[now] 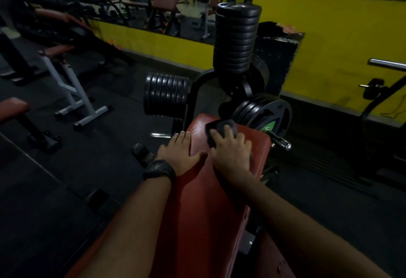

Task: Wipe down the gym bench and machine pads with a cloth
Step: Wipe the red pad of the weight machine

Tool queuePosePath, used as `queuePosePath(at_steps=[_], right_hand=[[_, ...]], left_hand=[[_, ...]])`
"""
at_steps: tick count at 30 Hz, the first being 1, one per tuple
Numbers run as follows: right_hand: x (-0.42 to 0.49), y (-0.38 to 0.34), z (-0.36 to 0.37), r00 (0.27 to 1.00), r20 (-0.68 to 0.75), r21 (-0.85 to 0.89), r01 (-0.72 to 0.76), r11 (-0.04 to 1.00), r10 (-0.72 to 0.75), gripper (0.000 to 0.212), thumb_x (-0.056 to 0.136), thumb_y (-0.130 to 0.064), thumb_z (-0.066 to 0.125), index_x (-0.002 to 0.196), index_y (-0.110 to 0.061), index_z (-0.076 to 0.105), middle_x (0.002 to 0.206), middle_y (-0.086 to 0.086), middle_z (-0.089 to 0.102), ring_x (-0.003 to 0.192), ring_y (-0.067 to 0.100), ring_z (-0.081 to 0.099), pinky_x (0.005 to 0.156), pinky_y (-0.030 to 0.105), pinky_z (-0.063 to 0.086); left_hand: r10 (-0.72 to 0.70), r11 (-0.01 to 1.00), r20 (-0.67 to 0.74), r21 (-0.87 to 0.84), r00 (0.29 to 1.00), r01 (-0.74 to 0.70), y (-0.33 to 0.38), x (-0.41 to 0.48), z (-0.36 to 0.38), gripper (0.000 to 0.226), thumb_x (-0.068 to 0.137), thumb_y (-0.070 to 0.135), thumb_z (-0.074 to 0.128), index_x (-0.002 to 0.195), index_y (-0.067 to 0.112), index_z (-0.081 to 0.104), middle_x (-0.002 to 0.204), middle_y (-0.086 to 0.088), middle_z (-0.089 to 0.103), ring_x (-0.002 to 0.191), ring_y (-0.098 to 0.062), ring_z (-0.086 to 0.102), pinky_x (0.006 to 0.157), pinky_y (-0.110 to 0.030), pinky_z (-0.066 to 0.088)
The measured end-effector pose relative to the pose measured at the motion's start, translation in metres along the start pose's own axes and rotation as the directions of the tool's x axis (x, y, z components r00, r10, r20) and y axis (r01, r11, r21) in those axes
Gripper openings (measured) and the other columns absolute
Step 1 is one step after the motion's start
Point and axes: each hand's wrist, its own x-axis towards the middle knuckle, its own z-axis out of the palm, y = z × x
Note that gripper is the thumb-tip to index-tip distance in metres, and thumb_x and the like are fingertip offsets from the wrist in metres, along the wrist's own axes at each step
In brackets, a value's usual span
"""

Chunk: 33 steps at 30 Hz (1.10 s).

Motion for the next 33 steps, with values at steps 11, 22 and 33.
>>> queuePosePath(at_steps=[11,22,33], right_hand=[[0.007,0.041,-0.002,0.963,0.011,-0.056,-0.269,0.961,0.27,0.059,0.099,-0.038,0.045,0.155,-0.03,0.028,0.154,0.017,0.033,0.122,0.044,0.046,0.09,0.055,0.042],[0.006,0.055,-0.007,0.994,0.055,-0.024,-0.098,0.995,0.099,0.06,0.102,-0.036,0.04,0.158,-0.038,0.02,0.163,0.012,0.023,0.129,0.043,0.041,0.096,0.054,0.04],[-0.032,0.014,-0.009,0.999,-0.001,0.037,0.049,0.998,-0.049,0.053,0.102,-0.039,0.043,0.154,-0.036,0.03,0.156,0.011,0.032,0.12,0.036,0.044,0.092,0.051,0.039]], left_hand=[[0.076,0.997,0.015,-0.003,0.997,-0.076,0.007,-0.026,0.006,0.089,0.095,0.075,0.028,0.163,0.022,0.005,0.171,0.001,-0.004,0.157,-0.017,-0.006,0.125,-0.052,0.008],[0.099,0.995,0.021,0.03,0.995,-0.1,0.011,-0.031,0.008,0.092,0.093,0.077,0.027,0.163,0.021,0.006,0.171,0.001,-0.003,0.157,-0.02,-0.007,0.125,-0.055,0.004],[0.073,0.997,0.041,0.022,0.996,-0.074,0.02,-0.023,0.003,0.109,0.076,0.088,0.015,0.163,0.023,0.008,0.171,0.002,0.001,0.157,-0.019,-0.003,0.123,-0.056,0.008]])
